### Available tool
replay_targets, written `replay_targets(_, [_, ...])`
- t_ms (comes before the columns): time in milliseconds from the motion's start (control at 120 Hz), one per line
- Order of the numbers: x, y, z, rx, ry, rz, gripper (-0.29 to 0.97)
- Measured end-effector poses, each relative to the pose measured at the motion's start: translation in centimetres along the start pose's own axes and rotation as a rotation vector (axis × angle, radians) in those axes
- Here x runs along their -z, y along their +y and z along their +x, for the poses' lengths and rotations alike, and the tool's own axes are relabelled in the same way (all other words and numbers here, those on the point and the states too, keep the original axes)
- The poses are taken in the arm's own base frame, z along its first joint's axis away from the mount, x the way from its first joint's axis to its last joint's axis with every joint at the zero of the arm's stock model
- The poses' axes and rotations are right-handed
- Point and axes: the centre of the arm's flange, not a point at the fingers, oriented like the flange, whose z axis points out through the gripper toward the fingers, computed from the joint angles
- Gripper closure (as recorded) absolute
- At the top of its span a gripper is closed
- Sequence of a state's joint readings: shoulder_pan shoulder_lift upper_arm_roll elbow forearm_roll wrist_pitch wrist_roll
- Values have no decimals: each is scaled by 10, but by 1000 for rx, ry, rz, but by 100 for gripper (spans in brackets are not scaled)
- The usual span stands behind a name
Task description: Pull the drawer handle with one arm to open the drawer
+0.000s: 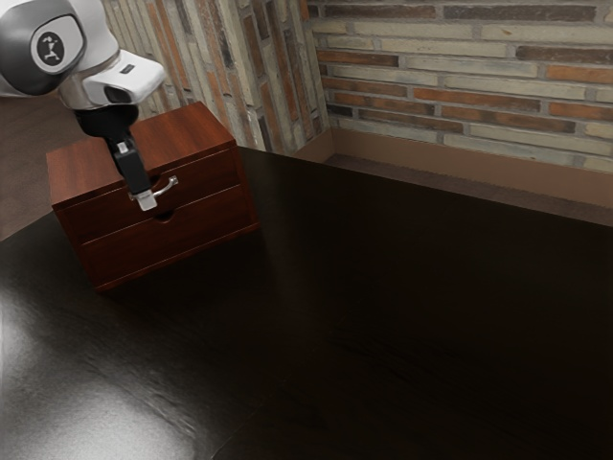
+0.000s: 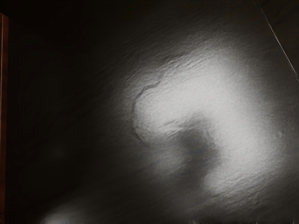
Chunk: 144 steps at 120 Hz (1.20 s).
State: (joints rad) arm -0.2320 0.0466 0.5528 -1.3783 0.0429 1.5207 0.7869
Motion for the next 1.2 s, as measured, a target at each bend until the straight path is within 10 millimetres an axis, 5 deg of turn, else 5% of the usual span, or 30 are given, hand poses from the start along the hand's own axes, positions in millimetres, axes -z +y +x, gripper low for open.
replay_targets(133, [0, -3, -3, -6, 0, 0, 0])
replay_targets(242, [79, 18, -26, -48, 136, 76, 0])
replay_targets(300, [92, 31, -21, -81, 162, 89, 0])
replay_targets(492, [41, 45, 38, -161, 66, 73, 0])
replay_targets(583, [28, 43, 47, -174, 43, 70, 0])
replay_targets(733, [33, 23, 24, -148, 55, 72, 0])
replay_targets(1000, [64, 53, -45, -165, 93, 74, 0])
replay_targets(1200, [-1, 40, -69, -151, 4, 96, 0])
